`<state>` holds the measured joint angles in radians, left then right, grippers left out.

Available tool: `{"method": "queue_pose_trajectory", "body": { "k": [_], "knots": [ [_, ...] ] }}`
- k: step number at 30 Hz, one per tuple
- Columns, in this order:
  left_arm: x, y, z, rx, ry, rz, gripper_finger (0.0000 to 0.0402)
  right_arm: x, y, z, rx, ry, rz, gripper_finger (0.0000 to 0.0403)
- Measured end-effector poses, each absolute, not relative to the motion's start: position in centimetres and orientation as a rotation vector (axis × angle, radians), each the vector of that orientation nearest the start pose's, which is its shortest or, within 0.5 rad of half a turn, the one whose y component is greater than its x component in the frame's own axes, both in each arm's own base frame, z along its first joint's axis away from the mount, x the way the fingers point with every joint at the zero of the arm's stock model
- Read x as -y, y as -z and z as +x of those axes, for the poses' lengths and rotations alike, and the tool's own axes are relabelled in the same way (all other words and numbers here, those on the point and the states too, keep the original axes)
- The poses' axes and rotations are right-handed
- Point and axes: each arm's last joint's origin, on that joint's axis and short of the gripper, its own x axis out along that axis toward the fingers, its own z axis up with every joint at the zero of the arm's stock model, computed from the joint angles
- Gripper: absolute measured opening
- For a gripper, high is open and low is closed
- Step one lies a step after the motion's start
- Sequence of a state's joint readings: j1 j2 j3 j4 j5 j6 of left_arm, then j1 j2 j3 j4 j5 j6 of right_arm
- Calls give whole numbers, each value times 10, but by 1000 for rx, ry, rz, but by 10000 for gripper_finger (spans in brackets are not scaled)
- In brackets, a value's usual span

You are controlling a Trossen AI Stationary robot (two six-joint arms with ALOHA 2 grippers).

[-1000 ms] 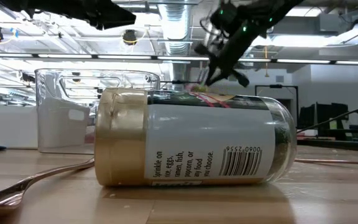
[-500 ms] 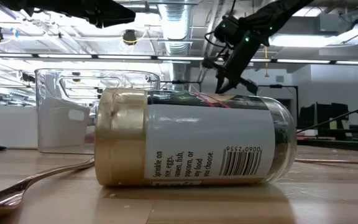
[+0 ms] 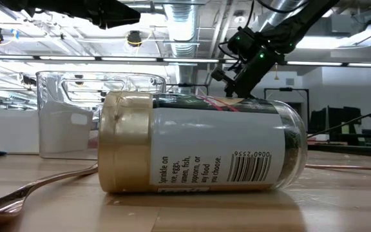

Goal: Pick & Place Food Item
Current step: Put the green noodle pack into the top transparent bin, then put the brown seasoning bottle into the bottom transparent bin

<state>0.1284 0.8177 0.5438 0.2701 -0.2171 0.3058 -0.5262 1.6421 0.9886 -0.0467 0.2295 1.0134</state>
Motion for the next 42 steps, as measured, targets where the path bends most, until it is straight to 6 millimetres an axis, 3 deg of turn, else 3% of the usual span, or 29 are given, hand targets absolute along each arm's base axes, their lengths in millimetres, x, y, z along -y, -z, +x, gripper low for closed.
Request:
{"method": "queue_pose_trajectory", "body": {
  "k": [8, 14, 20, 26, 34, 38, 42],
  "knots": [
    [-30, -287, 185, -56, -339, 303, 176, 174, -204, 296, -352, 982, 893, 15],
    [-30, -287, 185, -56, -339, 303, 176, 172, -216, 293, -352, 949, 812, 84],
    [-30, -287, 185, -57, -339, 303, 176, 161, -246, 281, -353, 889, 682, 164],
    [-30, -287, 185, -56, -327, 304, 176, 115, -268, 263, -570, 754, 465, 199],
    [-27, -287, 186, -40, -222, 307, 176, 22, -264, 252, -934, 402, 27, 177],
    [-26, -287, 186, -35, -201, 294, 176, -1, -252, 250, -1073, 305, -253, 162],
    [-24, -287, 187, -35, -190, 286, 176, -4, -234, 254, -1197, 322, -324, 161]
  ]
}}
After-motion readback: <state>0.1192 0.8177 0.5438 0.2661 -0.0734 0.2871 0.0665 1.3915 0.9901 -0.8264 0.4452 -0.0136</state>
